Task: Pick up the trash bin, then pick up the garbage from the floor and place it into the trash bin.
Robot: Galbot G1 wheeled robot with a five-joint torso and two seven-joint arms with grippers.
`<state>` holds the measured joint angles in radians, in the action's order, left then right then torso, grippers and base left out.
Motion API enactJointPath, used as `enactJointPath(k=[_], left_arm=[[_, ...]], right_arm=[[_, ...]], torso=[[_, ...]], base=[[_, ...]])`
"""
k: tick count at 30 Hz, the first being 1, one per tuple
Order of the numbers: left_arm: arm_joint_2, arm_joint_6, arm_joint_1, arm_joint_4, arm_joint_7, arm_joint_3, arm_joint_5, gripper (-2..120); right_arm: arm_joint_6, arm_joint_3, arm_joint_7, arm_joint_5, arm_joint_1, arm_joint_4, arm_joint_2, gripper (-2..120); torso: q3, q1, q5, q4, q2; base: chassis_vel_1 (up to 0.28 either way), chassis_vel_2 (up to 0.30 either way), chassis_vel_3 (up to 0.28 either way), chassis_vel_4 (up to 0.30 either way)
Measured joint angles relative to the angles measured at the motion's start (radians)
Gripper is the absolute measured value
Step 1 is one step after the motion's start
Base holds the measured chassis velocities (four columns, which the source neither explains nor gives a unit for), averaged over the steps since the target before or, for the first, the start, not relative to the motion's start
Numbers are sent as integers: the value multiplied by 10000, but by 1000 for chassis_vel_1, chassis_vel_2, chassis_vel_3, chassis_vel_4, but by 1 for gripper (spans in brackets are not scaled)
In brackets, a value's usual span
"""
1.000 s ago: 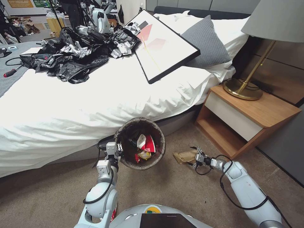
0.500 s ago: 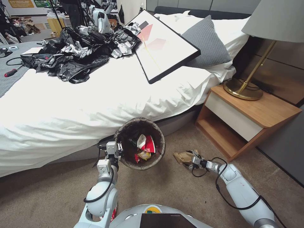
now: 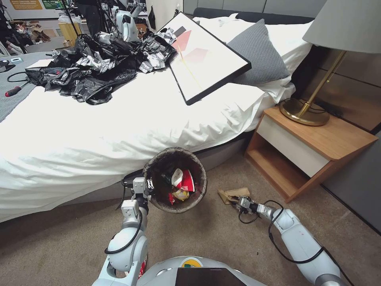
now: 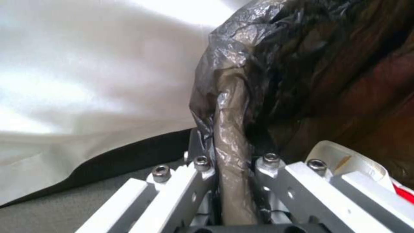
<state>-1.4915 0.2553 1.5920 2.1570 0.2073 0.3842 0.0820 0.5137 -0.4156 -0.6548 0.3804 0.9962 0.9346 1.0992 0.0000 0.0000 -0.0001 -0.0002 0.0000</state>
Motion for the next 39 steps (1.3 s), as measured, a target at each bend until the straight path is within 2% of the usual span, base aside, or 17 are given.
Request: enactJointPath(k=[1,3,4,17,24,27,28,31,32,34,35,36,37,39], left_arm=[[0,1,2,26,4,0,5,4],[0,1,5,36,7,0,7,4],[0,1,19,52,9,0,8,4],[13,0,40,130,22,1,16,4],[10,-5,32,122,22,0,18,4],[15,-11,8,44,27,0,26,4],[15,-11,8,44,27,0,26,4],[20,-13,-15,7,34,0,32,4],[20,-13,-15,7,34,0,32,4],[20,-15,-34,-36,37,-9,34,4],[20,-15,-34,-36,37,-9,34,4],[20,-16,-38,-53,37,-16,34,4],[21,-15,-43,-95,38,-52,39,4],[22,-12,-44,-100,38,-61,46,4]], right_arm=[[-25,23,64,-150,25,-28,0,10],[-27,26,78,-210,51,-28,-8,7],[-26,21,83,-275,104,-18,-27,0],[25,-51,243,-585,174,80,-103,0],[156,-76,1251,-1144,274,468,0,0],[621,-108,2551,-2780,677,1610,217,0],[621,-108,2551,-2780,677,1610,217,0],[618,-204,3200,-3816,1113,3039,248,0],[618,-204,3200,-3816,1113,3039,248,0],[579,-296,3821,-5140,1644,5113,261,0],[579,-296,3821,-5140,1644,5113,261,0],[564,-318,3920,-5454,1756,5677,257,0],[453,-334,4086,-6199,1971,7049,214,0],[395,-328,4111,-6443,2034,7473,193,0]], torso=[[0,0,0,1,0],[0,0,0,0,0],[0,0,-1,0,0],[1,0,0,3,0],[0,0,2,3,0],[-1,0,7,6,0],[-1,0,7,6,0],[-1,0,-1,5,0],[-1,0,-1,5,0],[-1,0,1,3,0],[-1,0,1,3,0],[-1,0,1,2,0],[-1,0,1,4,0],[-1,0,1,4,0]], base=[[0,0,0,0],[0,0,0,0],[0,0,0,0],[0,0,0,0],[0,0,0,0],[0,0,0,0],[0,0,0,0],[0,0,0,0],[0,0,0,0],[0,0,0,0],[0,0,0,0],[0,0,0,0],[0,0,0,0],[0,0,0,0]])
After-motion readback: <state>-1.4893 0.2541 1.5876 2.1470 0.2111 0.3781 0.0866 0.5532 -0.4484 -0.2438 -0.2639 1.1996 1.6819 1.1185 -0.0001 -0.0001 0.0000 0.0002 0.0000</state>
